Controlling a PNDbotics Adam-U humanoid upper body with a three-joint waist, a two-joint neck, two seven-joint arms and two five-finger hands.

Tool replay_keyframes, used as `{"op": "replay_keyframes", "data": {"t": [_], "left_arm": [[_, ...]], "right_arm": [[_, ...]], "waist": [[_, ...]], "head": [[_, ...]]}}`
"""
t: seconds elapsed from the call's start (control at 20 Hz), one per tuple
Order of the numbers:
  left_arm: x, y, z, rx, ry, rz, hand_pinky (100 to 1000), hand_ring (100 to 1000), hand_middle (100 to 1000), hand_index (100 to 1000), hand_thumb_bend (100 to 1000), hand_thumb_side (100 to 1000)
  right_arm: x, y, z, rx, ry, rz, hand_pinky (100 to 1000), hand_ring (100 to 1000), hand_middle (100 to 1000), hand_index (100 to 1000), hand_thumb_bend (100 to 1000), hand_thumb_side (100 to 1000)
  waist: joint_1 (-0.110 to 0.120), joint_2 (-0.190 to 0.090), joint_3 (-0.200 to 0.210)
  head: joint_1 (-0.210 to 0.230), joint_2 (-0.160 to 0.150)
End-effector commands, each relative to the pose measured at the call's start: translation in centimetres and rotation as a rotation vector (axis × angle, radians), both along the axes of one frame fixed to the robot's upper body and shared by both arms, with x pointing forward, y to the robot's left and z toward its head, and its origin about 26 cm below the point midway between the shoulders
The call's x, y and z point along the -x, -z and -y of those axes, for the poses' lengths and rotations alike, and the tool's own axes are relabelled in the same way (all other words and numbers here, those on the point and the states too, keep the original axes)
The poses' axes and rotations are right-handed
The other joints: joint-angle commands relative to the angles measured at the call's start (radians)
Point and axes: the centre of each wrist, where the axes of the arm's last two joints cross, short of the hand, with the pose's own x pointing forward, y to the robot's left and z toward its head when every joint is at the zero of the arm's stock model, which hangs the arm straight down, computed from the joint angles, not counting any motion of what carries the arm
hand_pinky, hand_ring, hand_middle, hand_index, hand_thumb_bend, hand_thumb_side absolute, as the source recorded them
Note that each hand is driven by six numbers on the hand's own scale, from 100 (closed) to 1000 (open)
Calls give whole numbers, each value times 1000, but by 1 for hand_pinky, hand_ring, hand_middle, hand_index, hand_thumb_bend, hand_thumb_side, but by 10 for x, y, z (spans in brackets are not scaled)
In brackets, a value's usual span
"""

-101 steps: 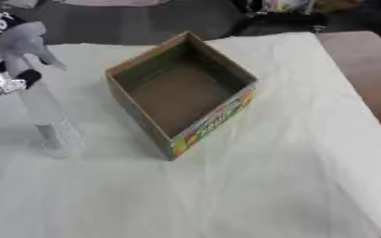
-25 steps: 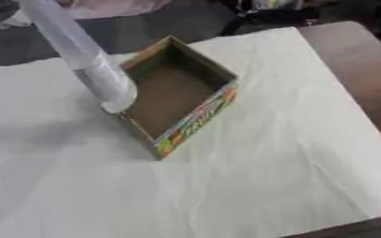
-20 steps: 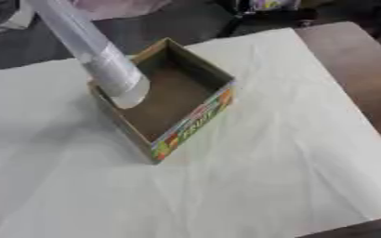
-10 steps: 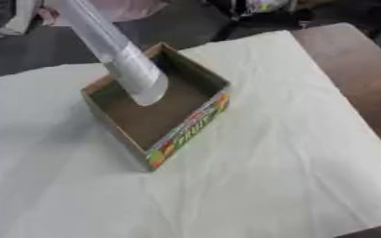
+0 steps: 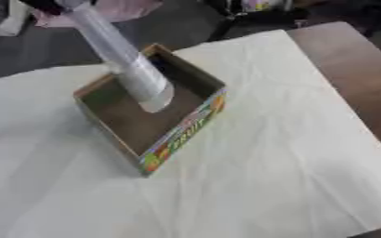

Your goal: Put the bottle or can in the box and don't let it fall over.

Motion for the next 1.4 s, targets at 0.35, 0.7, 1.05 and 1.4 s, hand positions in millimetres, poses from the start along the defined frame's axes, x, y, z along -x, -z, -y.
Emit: {"op": "replay_keyframes", "data": {"t": [0.35,0.7,1.05,1.4], "left_arm": [[-8,8,9,-61,0,2,100,100,361,392,100,100],[-11,17,10,-131,32,-53,417,286,690,776,102,117],[-12,20,6,-146,52,-73,693,507,847,901,330,532],[-10,20,-1,-124,64,-76,794,591,873,921,421,656]], "right_arm": [[0,-9,-3,13,-16,22,1000,1000,1000,935,100,497],[1,-7,-3,8,-15,19,1000,1000,1000,935,100,495],[1,-7,-2,3,-15,17,1000,1000,1000,935,100,494],[2,-6,-1,-3,-12,12,1000,1000,1000,935,100,494]], "waist": [[-9,-7,-4],[-17,-13,-4],[-22,-21,2],[-28,-34,9]], "head": [[16,0],[22,13],[16,20],[9,30]]}}
